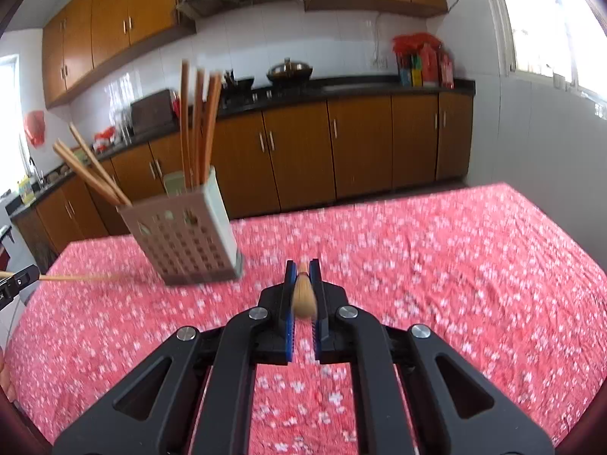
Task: Organize utensils
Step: 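Lift both chopsticks upright and carry them above the holder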
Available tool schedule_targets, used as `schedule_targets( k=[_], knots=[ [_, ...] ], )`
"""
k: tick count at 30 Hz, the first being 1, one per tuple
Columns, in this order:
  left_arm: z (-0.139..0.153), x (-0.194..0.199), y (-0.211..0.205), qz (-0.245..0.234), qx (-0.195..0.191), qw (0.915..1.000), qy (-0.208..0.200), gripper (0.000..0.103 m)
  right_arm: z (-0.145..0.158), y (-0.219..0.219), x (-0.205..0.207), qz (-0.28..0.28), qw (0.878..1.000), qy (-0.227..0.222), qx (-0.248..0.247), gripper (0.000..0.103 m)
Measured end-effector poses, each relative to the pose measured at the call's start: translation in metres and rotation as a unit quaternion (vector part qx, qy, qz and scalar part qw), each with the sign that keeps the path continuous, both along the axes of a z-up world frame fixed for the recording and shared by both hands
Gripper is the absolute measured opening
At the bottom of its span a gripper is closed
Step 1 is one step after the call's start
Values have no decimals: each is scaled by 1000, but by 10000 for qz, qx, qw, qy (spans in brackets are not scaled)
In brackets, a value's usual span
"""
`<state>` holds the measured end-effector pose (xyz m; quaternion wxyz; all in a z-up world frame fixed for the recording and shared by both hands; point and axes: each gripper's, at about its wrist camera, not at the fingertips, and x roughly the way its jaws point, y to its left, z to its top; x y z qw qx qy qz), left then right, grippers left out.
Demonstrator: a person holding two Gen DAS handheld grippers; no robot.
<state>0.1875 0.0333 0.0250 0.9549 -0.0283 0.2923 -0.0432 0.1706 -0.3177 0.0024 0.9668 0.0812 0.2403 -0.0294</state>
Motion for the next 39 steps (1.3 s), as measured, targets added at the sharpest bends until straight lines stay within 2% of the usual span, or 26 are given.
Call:
schedule_targets(
  k=[11,18,22,27,31,39],
  knots=[
    [28,3,-9,-146,-1,9995,-297,8,23,3,0,29,9995,-300,-61,7],
    [72,-3,-32,-586,206,9945,-847,8,71,6,-10,291,9947,-946,268,7],
    [97,0,-44,-784,17,9905,-1132,8,99,12,-13,512,9893,-1278,472,7],
    [125,9,-54,-776,-356,9853,-1479,8,124,24,-12,718,9817,-1675,551,7],
    [143,21,-63,-652,-572,9802,-1781,8,134,32,-4,763,9782,-1855,544,7],
    [155,52,-77,-409,-563,9738,-2166,8,137,43,26,799,9745,-2026,539,8]
  ],
)
